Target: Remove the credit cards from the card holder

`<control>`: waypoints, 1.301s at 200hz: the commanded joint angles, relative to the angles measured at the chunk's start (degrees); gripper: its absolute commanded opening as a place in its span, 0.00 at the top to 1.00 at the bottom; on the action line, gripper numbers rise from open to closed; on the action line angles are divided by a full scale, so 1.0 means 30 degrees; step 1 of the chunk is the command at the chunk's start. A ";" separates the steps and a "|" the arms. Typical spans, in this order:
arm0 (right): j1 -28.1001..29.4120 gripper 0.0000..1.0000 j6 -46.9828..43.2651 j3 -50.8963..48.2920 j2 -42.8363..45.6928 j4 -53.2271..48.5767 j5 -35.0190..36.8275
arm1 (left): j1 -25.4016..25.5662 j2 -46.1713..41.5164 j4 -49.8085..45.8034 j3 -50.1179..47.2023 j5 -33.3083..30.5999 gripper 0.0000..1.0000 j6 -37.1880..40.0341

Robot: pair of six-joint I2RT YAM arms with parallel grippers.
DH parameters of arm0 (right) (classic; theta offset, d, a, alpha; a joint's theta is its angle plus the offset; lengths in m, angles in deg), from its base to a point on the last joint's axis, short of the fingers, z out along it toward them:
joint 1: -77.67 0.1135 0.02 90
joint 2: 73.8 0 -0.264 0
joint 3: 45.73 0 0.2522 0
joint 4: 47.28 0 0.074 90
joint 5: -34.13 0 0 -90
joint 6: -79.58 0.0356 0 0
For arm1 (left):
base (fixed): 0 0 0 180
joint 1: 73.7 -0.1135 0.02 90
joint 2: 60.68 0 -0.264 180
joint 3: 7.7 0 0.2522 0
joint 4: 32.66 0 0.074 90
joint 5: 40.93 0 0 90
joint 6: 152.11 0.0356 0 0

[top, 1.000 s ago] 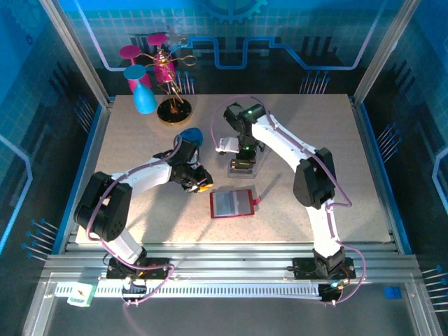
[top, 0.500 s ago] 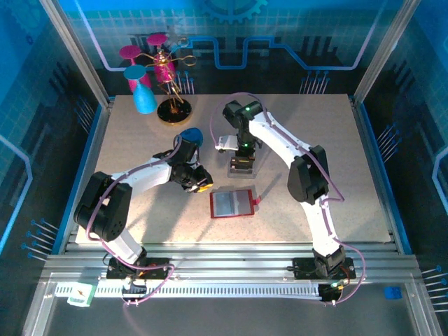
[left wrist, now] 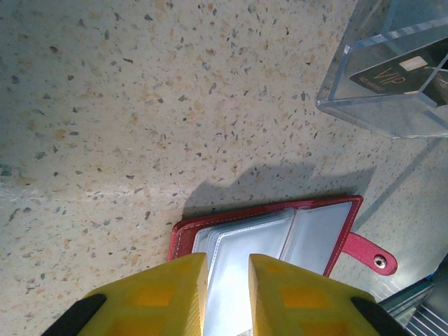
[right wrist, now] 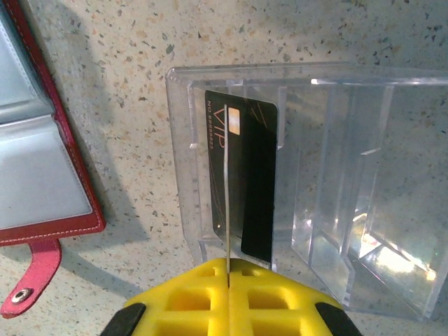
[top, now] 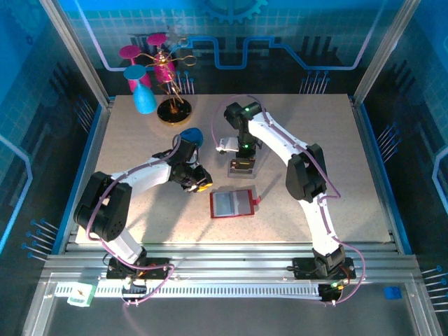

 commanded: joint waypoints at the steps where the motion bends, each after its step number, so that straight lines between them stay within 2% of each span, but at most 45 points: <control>1: -0.0188 0.98 -0.0298 -0.0161 -0.0289 -0.0709 -0.0625 | -0.0185 0.0049 -0.0010 0.0233 0.0149 0.77 -0.0244; 31: -0.0398 0.84 0.0332 0.0301 -0.0251 -0.0370 -0.0696 | -0.0171 -0.0013 0.0044 0.0153 0.0094 0.77 -0.0314; 49: -0.0533 0.80 0.0684 0.0218 0.0056 0.0390 -0.0054 | -0.0170 -0.0083 0.0139 0.0086 0.0061 0.77 -0.0361; 78: -0.0576 0.79 0.0734 -0.0197 0.0416 0.0868 0.0836 | -0.0170 0.0012 0.0193 0.0137 0.0148 0.77 -0.0395; 121: -0.0547 0.78 0.1252 -0.0971 0.1026 0.1069 0.0709 | -0.0170 -0.0043 0.0505 0.0006 0.0432 0.77 -0.0500; 175: -0.0344 0.76 0.2062 -0.3517 0.2666 0.1992 0.0585 | -0.0145 0.0213 0.1437 -0.0470 0.1136 0.77 -0.0918; 222: 0.0030 0.76 0.3414 -0.6302 0.4500 0.3353 -0.0225 | 0.0005 0.0155 0.1465 -0.0455 0.1145 0.75 -0.1011; 260: 0.0273 0.75 0.5857 -0.8306 0.5773 0.4925 -0.1395 | 0.0204 0.0330 0.1678 -0.0449 0.1116 0.75 -0.1181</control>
